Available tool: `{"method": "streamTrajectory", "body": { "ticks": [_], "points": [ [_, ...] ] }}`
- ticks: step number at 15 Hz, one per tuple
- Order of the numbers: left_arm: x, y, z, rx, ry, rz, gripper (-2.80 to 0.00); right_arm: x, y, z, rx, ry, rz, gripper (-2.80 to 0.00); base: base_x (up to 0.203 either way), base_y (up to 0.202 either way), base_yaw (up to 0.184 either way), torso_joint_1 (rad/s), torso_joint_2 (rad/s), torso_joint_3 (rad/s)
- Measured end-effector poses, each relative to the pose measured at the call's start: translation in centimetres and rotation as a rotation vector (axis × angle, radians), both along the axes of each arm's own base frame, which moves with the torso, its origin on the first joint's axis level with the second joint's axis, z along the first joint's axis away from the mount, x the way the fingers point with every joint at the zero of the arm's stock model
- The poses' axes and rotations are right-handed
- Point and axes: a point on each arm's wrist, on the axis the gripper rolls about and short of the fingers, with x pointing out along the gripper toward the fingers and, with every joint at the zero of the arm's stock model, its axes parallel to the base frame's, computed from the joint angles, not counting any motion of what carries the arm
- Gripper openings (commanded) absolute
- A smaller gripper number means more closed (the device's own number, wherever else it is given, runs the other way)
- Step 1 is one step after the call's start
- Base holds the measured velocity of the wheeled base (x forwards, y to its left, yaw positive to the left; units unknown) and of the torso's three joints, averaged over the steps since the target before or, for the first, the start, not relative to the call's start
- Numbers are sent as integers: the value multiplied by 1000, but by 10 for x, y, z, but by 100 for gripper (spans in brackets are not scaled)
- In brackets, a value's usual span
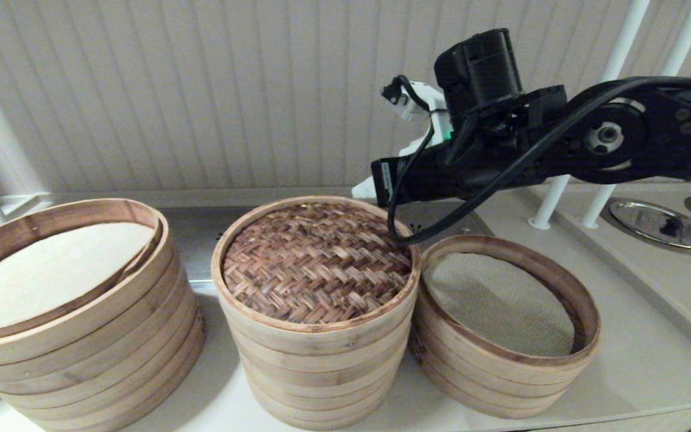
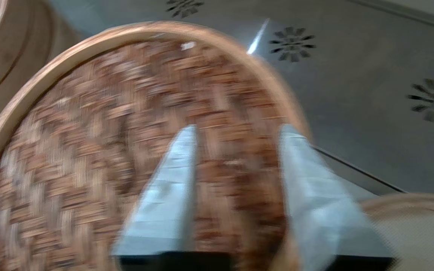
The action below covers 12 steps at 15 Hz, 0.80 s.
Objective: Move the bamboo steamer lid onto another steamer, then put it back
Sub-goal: Pick up the steamer
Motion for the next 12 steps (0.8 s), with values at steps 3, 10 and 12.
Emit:
{"method": "streamTrajectory", "body": {
  "ticks": [3,10,12],
  "points": [
    [0,0,0,0,0,0,-280,-4,18,-3,-11,-27,14,0,0,0,0,0,0,0],
    [0,0,0,0,0,0,-280,-11,43,-19,-70,-38,61,0,0,0,0,0,0,0],
    [0,0,0,0,-1,0,-280,-17,48,-24,-92,-29,82,0,0,0,0,0,0,0]
  ]
}}
